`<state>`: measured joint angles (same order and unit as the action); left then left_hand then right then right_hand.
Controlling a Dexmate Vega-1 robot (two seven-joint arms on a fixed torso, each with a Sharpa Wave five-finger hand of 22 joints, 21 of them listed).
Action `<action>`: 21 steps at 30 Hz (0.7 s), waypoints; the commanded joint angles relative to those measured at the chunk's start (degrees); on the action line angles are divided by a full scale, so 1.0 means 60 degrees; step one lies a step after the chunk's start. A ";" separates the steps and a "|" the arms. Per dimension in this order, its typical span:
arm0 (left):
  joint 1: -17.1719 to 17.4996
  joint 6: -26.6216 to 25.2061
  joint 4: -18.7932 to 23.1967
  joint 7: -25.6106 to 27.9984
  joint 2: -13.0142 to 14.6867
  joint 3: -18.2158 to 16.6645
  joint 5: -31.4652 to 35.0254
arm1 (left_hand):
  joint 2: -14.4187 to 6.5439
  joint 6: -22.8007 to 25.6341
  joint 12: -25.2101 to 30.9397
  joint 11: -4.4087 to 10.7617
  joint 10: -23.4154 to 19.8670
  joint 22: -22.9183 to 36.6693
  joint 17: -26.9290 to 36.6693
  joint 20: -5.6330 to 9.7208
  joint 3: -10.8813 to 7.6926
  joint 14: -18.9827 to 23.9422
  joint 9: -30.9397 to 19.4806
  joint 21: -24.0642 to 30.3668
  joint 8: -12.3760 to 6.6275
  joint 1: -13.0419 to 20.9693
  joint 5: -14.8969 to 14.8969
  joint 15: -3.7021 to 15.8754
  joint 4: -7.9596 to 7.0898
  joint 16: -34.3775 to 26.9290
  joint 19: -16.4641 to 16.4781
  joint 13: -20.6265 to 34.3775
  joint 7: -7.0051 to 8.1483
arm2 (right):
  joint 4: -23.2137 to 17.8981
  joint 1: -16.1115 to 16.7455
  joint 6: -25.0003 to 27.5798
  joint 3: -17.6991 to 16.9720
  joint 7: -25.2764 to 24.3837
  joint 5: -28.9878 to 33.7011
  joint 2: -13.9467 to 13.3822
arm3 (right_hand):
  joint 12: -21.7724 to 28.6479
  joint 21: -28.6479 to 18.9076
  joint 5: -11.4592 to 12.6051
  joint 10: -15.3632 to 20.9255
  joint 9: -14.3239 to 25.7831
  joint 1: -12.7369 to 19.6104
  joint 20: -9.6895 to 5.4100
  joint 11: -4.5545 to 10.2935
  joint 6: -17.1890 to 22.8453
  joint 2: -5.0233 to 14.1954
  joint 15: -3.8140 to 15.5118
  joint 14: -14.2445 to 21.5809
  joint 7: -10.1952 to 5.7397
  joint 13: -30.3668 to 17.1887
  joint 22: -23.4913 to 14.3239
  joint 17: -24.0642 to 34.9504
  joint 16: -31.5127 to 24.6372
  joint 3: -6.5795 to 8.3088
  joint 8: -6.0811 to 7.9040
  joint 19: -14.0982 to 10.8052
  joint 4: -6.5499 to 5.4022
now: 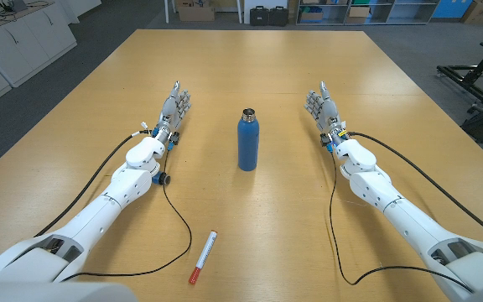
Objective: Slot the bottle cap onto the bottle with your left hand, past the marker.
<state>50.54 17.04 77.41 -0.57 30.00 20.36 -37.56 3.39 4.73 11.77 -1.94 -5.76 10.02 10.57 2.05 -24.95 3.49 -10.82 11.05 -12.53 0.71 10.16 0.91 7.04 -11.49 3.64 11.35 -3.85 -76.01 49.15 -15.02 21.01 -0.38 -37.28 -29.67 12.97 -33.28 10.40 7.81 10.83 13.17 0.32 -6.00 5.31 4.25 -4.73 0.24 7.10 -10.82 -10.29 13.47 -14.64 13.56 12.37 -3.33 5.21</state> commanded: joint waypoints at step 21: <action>0.1947 0.0146 0.2208 0.0422 0.0940 -0.0696 -0.0344 | 0.0058 0.0280 0.0098 -0.0017 -0.0349 0.0024 0.0035 0.0449 -0.0043 0.0274 -0.0037 0.0079 -0.0098 0.0030 0.0036 0.0050 -0.0002 -0.0095 0.0171 0.0037 0.0052 | -0.0981 0.0622 0.0040 -0.0170 -0.0266 0.0092 -0.0425 | -0.0125 0.0027 0.0048 -0.0218 0.0046 0.0115 -0.0085 0.0216 -0.0124 0.0041 -0.0040 -0.0015 0.0099 -0.0038 -0.0017 0.0015 -0.0017 0.0077 -0.0048 -0.0159 0.0016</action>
<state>58.21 18.11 86.28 1.83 33.59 17.71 -38.21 3.39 5.65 11.99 -2.06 -7.12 10.02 10.57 2.14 -24.94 4.41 -10.81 11.05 -12.81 0.72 10.18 1.22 7.03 -11.49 4.18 11.34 -3.54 -80.05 51.88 -14.56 20.17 -2.24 -37.42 -30.87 12.28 -33.28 10.40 6.84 10.82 13.16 0.00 -4.89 4.87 4.24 -4.92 0.44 7.08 -10.81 -10.28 13.47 -14.64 13.56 12.37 -4.06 5.20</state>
